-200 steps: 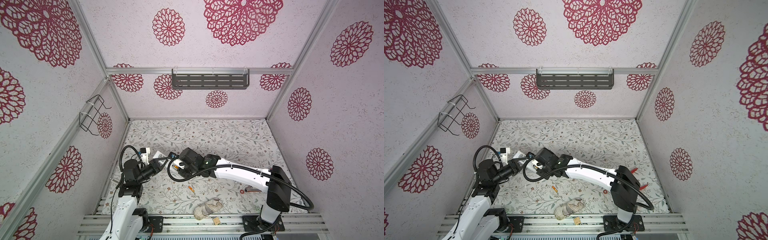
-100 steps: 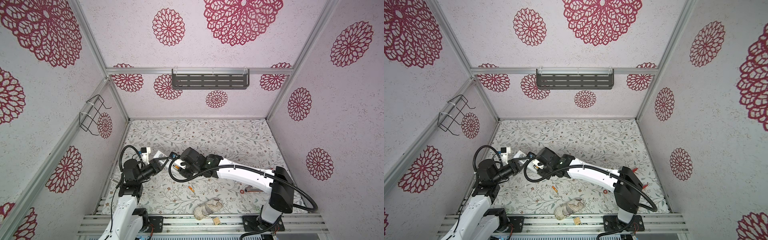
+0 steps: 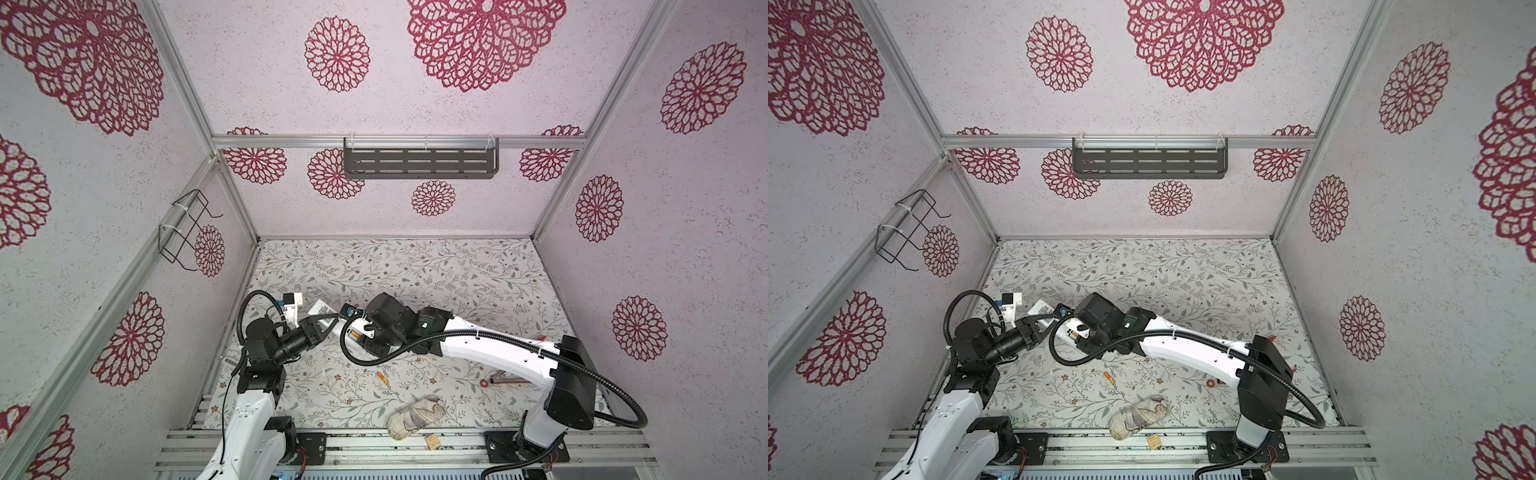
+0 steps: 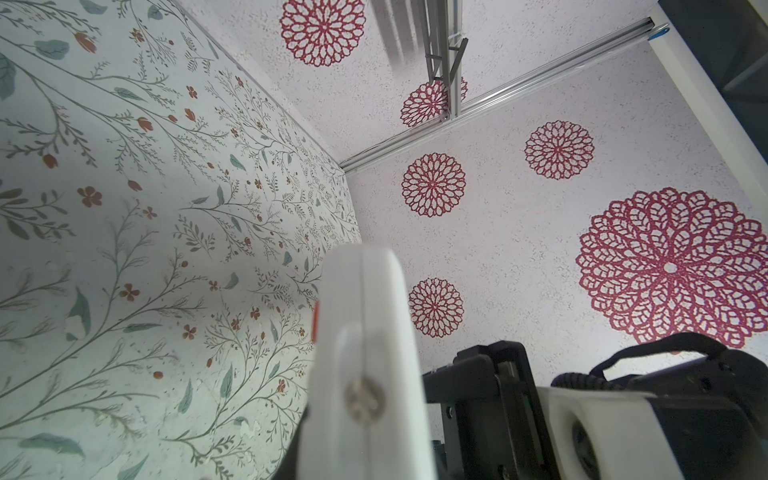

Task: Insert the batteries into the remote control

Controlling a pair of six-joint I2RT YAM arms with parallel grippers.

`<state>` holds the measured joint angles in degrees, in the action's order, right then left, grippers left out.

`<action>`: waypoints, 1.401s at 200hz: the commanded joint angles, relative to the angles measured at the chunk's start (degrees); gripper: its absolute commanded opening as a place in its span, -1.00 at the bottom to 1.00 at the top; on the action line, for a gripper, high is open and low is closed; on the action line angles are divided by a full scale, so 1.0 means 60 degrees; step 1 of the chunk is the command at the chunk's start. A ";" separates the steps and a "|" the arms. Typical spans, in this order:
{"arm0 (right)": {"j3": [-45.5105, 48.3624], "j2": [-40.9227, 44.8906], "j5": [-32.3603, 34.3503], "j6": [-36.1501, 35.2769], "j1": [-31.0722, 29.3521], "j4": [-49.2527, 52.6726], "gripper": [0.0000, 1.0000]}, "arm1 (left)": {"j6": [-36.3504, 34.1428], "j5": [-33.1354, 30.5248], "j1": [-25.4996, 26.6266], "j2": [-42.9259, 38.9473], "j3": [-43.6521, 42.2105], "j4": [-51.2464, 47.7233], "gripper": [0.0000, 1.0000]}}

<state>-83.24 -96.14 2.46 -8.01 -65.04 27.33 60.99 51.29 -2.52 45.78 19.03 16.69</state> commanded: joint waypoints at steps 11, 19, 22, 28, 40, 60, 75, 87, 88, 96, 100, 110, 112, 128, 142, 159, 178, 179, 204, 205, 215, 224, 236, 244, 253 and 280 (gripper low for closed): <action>-0.0074 0.0288 -0.0763 -0.0237 -0.0118 0.0923 -0.20 | 0.0304 -0.0147 -0.0131 -0.0123 0.0382 0.0936 -1.00; -0.0085 0.0305 -0.0756 -0.0245 -0.0114 0.0924 -0.20 | 0.0294 -0.0154 -0.0136 -0.0107 0.0374 0.0931 -1.00; -0.0086 0.0325 -0.0781 -0.0256 -0.0117 0.0923 -0.20 | 0.0283 -0.0154 -0.0138 -0.0107 0.0374 0.0938 -1.00; -0.0074 0.0373 -0.0832 -0.0269 -0.0118 0.0903 -0.20 | 0.0292 -0.0151 -0.0136 -0.0114 0.0374 0.0935 -1.00; -0.0063 0.0500 -0.0929 -0.0249 -0.0118 0.0836 -0.20 | 0.0288 -0.0150 -0.0151 -0.0099 0.0376 0.0930 -1.00; -0.0103 0.0653 -0.1228 -0.0262 -0.0103 0.0820 -0.18 | 0.0279 -0.0169 -0.0162 -0.0071 0.0374 0.0939 -1.00; -0.0109 0.0726 -0.1398 -0.0261 -0.0110 0.0835 -0.18 | 0.0286 -0.0158 -0.0172 -0.0053 0.0374 0.0938 -1.00; -0.0101 0.0774 -0.1514 -0.0266 -0.0103 0.0850 -0.15 | 0.0270 -0.0169 -0.0180 -0.0042 0.0396 0.0938 -1.00; -0.0101 0.0781 -0.1519 -0.0271 -0.0103 0.0857 -0.15 | 0.0274 -0.0169 -0.0180 -0.0042 0.0392 0.0932 -1.00; -0.0104 0.0827 -0.1601 -0.0276 -0.0103 0.0865 -0.15 | 0.0266 -0.0167 -0.0193 -0.0042 0.0374 0.0924 -1.00; -0.0101 0.0826 -0.1605 -0.0265 -0.0103 0.0851 -0.15 | 0.0273 -0.0169 -0.0194 -0.0041 0.0376 0.0925 -1.00; -0.0092 0.0883 -0.1651 -0.0269 -0.0103 0.0821 -0.15 | 0.0276 -0.0169 -0.0198 -0.0034 0.0383 0.0924 -1.00; -0.0099 0.0900 -0.1654 -0.0263 -0.0103 0.0810 -0.15 | 0.0278 -0.0162 -0.0195 -0.0040 0.0387 0.0936 -1.00; -0.0011 0.1082 -0.1738 -0.0167 -0.0036 0.0616 -0.15 | 0.0279 -0.0167 -0.0202 -0.0065 0.0392 0.0904 -1.00; 0.0153 0.1341 -0.1711 0.0056 0.0097 0.0289 -0.14 | 0.0268 -0.0154 -0.0209 -0.0078 0.0388 0.0893 -1.00; 0.0332 0.1638 -0.1510 0.0277 0.0251 0.0008 -0.14 | 0.0254 -0.0154 -0.0209 -0.0106 0.0389 0.0852 -1.00; 0.0468 0.1872 -0.1079 0.0630 0.0461 -0.0210 -0.14 | 0.0239 -0.0154 -0.0209 -0.0128 0.0400 0.0835 -1.00; 0.0468 0.1872 -0.1079 0.0630 0.0461 -0.0210 -0.14 | 0.0244 -0.0154 -0.0209 -0.0129 0.0401 0.0829 -1.00; 0.0420 0.1953 -0.1457 0.1680 0.1259 -0.0202 0.07 | 0.0275 -0.0051 -0.0209 -0.0120 0.0418 0.0926 -1.00; 0.0431 0.1949 -0.1534 0.1727 0.1311 -0.0203 0.08 | 0.0277 -0.0044 -0.0209 -0.0125 0.0418 0.0940 -1.00; 0.0624 0.2081 -0.2354 0.2047 0.1733 -0.0436 0.22 | 0.0393 0.0073 -0.0209 -0.0129 0.0416 0.1148 -1.00; 0.0940 0.2264 -0.3297 0.2123 0.2057 -0.0738 0.33 | 0.0538 0.0262 -0.0209 -0.0104 0.0429 0.1400 -1.00; 0.1417 0.2536 -0.4491 0.2317 0.2535 -0.1271 0.43 | 0.0725 0.0535 -0.0210 -0.0089 0.0501 0.1634 -1.00; 0.1670 0.2652 -0.5462 0.2378 0.2825 -0.1567 0.53 | 0.0783 0.0722 -0.0195 -0.0082 0.0594 0.1674 -1.00; 0.1829 0.2706 -0.6079 0.2483 0.3056 -0.1760 0.60 | 0.0845 0.0865 -0.0195 -0.0106 0.0675 0.1675 -1.00; 0.1941 0.2551 -0.7636 0.2377 0.3236 -0.2028 0.68 | 0.0720 0.1271 -0.0152 -0.0173 0.0961 0.1408 -1.00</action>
<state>-71.44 -82.24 -28.82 4.71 -45.60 20.25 64.82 55.02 -3.42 45.65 22.11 22.87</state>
